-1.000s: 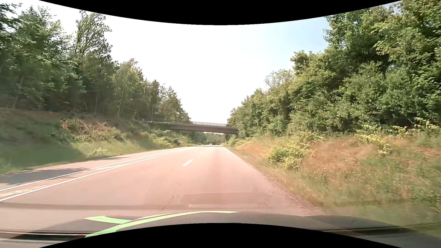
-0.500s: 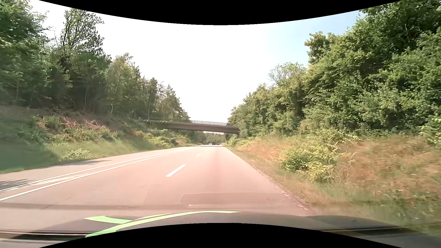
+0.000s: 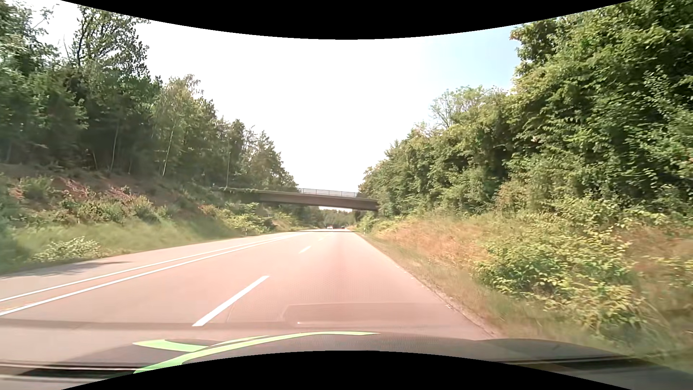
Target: Follow the waypoints while adhering to traffic rules and regulations
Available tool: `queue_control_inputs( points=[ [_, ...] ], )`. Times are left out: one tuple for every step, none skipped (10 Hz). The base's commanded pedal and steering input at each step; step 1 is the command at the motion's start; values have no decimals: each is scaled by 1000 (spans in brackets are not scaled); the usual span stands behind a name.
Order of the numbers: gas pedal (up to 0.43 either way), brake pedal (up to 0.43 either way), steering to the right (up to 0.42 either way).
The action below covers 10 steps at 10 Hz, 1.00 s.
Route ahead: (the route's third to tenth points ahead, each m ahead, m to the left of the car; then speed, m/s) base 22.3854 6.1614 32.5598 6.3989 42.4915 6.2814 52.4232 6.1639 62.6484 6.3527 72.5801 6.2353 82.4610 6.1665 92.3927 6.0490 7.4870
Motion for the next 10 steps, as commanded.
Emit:
queue_control_inputs(
  points=[
    [79, 0, 1],
    [87, 0, 1],
    [87, 0, 1],
    [98, 0, 1],
    [110, 0, 1],
    [110, 0, 1],
    [110, 0, 1],
    [110, 0, 1],
    [110, 0, 1],
    [118, 0, 1]
  ],
)
